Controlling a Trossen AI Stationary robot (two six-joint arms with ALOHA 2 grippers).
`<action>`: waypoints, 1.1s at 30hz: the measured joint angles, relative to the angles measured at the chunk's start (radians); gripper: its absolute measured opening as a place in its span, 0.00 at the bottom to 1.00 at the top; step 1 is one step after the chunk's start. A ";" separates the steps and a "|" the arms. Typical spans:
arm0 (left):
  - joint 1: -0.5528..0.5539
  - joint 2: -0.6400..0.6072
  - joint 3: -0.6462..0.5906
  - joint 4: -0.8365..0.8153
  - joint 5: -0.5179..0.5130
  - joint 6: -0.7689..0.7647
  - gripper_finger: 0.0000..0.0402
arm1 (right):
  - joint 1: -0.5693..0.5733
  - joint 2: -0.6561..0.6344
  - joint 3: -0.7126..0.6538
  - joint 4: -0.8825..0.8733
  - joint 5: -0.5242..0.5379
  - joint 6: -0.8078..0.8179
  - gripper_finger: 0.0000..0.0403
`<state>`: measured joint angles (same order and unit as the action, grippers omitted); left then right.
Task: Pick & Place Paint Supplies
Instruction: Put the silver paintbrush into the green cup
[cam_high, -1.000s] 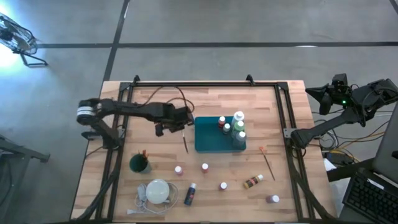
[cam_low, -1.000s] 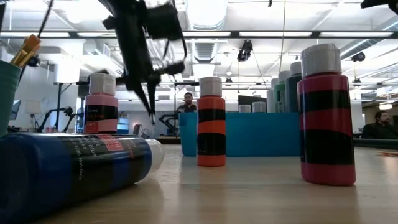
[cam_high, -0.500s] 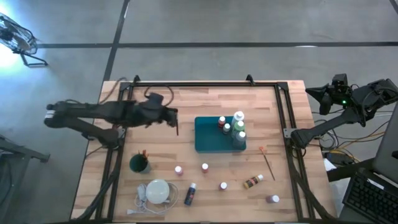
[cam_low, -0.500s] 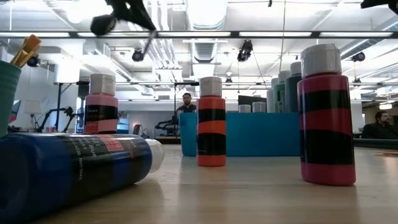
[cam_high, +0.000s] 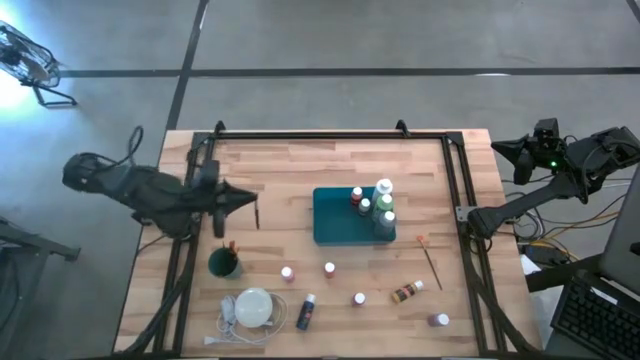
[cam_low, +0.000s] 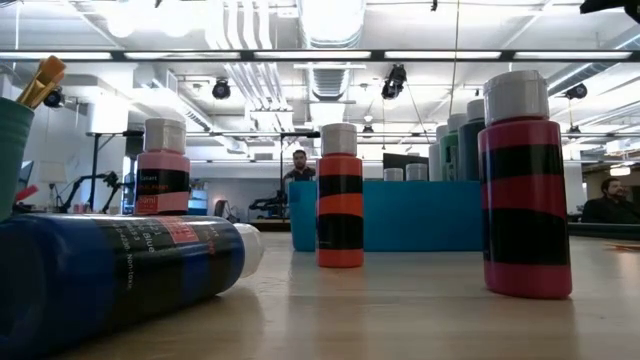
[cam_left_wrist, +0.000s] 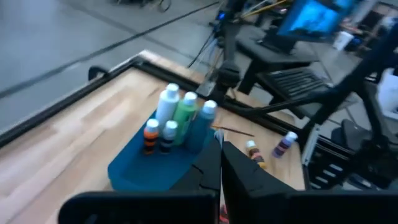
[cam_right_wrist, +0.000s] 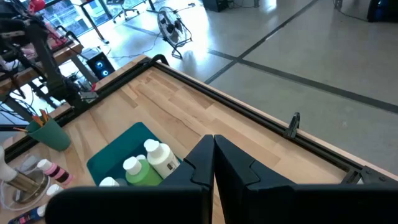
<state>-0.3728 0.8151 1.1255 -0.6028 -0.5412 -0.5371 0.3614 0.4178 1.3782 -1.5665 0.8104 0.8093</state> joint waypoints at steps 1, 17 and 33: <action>-0.035 -0.010 0.000 0.001 -0.029 0.013 0.00 | 0.000 0.000 0.000 0.000 0.000 0.000 0.02; -0.729 -0.018 -0.042 -0.036 -0.854 -0.044 0.00 | 0.000 0.000 0.000 0.000 0.000 0.000 0.02; -0.905 -0.068 -0.129 -0.301 -0.861 -0.375 0.00 | 0.000 0.000 0.000 0.000 0.000 0.000 0.02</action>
<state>-1.2778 0.7476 0.9965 -0.9038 -1.4023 -0.9119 0.3614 0.4176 1.3781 -1.5665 0.8104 0.8089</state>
